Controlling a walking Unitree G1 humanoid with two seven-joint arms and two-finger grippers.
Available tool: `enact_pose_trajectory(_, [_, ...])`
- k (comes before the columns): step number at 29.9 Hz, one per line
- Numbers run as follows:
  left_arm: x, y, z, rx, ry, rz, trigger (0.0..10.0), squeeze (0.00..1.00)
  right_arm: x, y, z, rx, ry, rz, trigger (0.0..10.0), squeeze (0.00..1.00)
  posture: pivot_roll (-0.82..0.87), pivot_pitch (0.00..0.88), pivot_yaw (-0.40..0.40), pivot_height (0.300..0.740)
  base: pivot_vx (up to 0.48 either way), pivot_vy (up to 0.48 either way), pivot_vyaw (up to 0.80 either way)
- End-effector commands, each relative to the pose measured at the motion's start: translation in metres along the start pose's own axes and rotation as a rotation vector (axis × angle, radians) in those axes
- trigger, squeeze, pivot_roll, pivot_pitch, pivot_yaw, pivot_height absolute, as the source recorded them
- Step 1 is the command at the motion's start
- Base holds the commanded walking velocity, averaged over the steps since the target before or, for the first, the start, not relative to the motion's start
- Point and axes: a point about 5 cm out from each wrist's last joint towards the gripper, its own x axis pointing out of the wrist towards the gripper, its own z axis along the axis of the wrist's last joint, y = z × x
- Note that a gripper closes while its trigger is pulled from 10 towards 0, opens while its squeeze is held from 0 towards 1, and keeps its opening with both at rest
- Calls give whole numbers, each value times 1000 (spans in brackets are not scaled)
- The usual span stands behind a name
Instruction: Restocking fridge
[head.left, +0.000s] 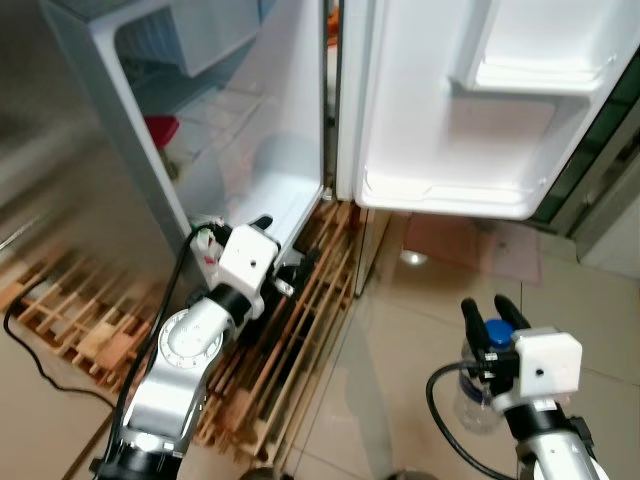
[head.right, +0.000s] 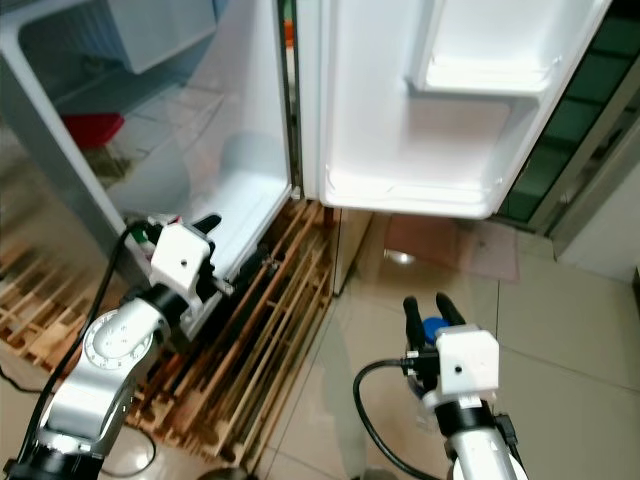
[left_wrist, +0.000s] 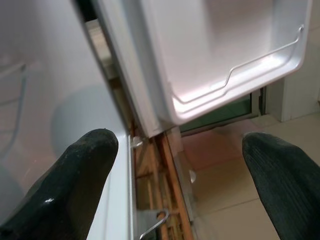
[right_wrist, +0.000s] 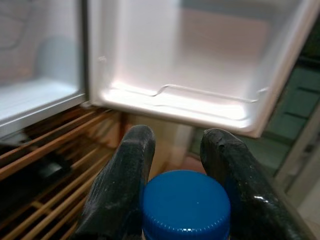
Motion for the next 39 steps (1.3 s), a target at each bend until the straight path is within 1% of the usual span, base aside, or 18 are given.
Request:
enact_pose_trajectory(1, [3,-2,5,9,-28,-9,10000,0,5,-8,14,-35,-77,-33,0,0,10,51,50,732,315,-360,0])
enact_pose_trajectory(7, [6,-2,5,-14,-26,-5,10000,0,7,-9,19,-40,-111,-34,0,0,9,52,50,732,341,-333,0])
enact_pose_trajectory(10, [8,0,5,-15,-25,18,10000,0,11,-10,21,-32,-130,-27,0,0,7,52,52,732,446,0,0])
enact_pose_trajectory(11, [9,1,3,-17,-15,31,10000,0,22,-9,24,-31,-140,-15,0,0,6,54,52,732,454,0,0])
enact_pose_trajectory(12, [10,2,2,-20,-8,48,10000,0,43,-6,35,-20,-174,9,0,0,6,54,53,732,0,0,0])
enact_pose_trajectory(13, [10,2,2,-20,-8,48,10000,0,43,-6,35,-20,-174,9,0,0,6,54,53,732,0,0,0])
enact_pose_trajectory(14, [11,3,2,-19,-8,56,10000,0,58,-1,49,-5,-212,48,0,0,8,52,54,732,0,0,0])
enact_pose_trajectory(16, [12,3,2,-17,-7,58,10000,0,62,1,53,-2,-224,67,0,0,8,52,54,732,0,0,0])
enact_pose_trajectory(17, [13,4,2,-11,-5,69,10000,0,71,3,63,-4,-260,103,0,0,10,53,53,732,0,0,0])
enact_pose_trajectory(20, [15,4,2,-17,-7,78,10000,0,81,3,75,-9,-301,123,0,0,13,54,53,732,0,0,0])
enact_pose_trajectory(21, [15,4,2,-17,-7,78,10000,0,81,3,75,-9,-301,123,0,0,13,54,53,732,0,0,0])
enact_pose_trajectory(22, [15,4,2,-26,-13,75,10000,0,89,3,86,-12,-336,139,0,0,13,54,53,732,0,0,0])
enact_pose_trajectory(23, [15,4,2,-26,-13,75,10000,0,89,3,86,-12,-336,139,0,0,13,54,53,732,0,0,0])
enact_pose_trajectory(24, [15,3,3,-34,-17,76,10000,0,94,5,96,-7,-363,163,0,0,19,59,48,732,0,0,0])
enact_pose_trajectory(26, [16,3,3,-35,-17,78,10000,0,99,10,107,-1,-385,205,0,0,23,60,48,732,0,0,0])
enact_pose_trajectory(31, [16,2,4,-35,-19,77,10000,0,105,14,118,15,-409,252,0,0,29,70,50,732,0,0,0])
enact_pose_trajectory(36, [15,3,5,-34,-22,77,10000,0,115,17,128,-22,-453,289,0,0,41,77,49,732,0,0,0])
enact_pose_trajectory(39, [15,3,5,-33,-21,82,10000,0,122,14,129,-76,-470,283,0,0,49,82,46,732,0,0,0])
